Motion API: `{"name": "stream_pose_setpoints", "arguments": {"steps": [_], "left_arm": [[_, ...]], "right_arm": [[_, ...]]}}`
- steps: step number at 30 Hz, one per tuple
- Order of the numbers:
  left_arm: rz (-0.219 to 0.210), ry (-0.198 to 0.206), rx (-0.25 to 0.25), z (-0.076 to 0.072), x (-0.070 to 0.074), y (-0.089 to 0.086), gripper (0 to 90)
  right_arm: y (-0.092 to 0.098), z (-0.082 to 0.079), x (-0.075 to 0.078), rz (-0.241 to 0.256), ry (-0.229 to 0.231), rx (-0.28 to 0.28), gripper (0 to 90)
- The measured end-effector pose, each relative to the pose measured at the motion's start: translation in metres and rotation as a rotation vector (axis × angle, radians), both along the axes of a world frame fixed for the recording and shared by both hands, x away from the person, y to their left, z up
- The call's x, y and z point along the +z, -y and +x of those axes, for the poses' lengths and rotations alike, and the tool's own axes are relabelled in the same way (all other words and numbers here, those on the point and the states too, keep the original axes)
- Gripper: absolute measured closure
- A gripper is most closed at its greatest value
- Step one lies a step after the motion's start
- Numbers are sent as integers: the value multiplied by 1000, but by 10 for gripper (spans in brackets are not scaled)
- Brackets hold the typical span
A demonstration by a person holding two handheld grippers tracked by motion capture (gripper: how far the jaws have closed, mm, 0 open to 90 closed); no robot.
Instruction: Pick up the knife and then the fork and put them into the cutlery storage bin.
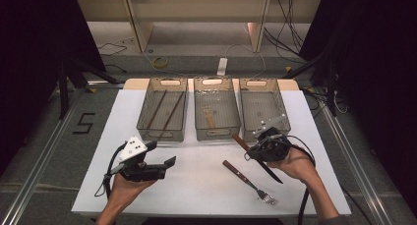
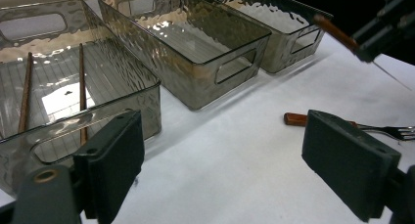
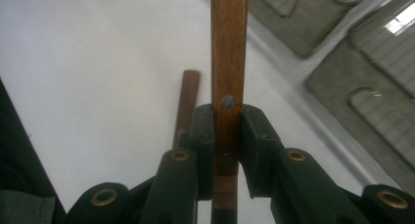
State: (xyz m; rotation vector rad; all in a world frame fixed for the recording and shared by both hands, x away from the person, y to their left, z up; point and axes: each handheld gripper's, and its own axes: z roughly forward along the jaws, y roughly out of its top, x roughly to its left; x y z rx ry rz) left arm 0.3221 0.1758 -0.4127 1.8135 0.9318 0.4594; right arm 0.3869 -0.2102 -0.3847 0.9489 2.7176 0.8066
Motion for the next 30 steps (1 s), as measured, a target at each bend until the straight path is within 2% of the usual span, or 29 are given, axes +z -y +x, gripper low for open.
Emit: {"name": "stream_pose_setpoints", "arguments": {"steps": [1, 5, 9, 15, 22, 30], "left_arm": [[2, 0, 1, 0, 0, 0, 154], [0, -1, 0, 0, 0, 0, 154], [-5, -1, 2, 0, 0, 0, 154], [-4, 0, 1, 0, 0, 0, 154], [-5, -1, 0, 0, 0, -1, 154], [-7, 1, -4, 0, 0, 0, 154]], "right_arm": [[0, 0, 0, 0, 0, 0, 778], [7, 10, 13, 58, 18, -33, 778], [13, 21, 32, 101, 44, -74, 779], [17, 36, 50, 126, 76, -109, 778], [18, 55, 61, 137, 94, -161, 779], [22, 78, 75, 177, 125, -219, 778]]}}
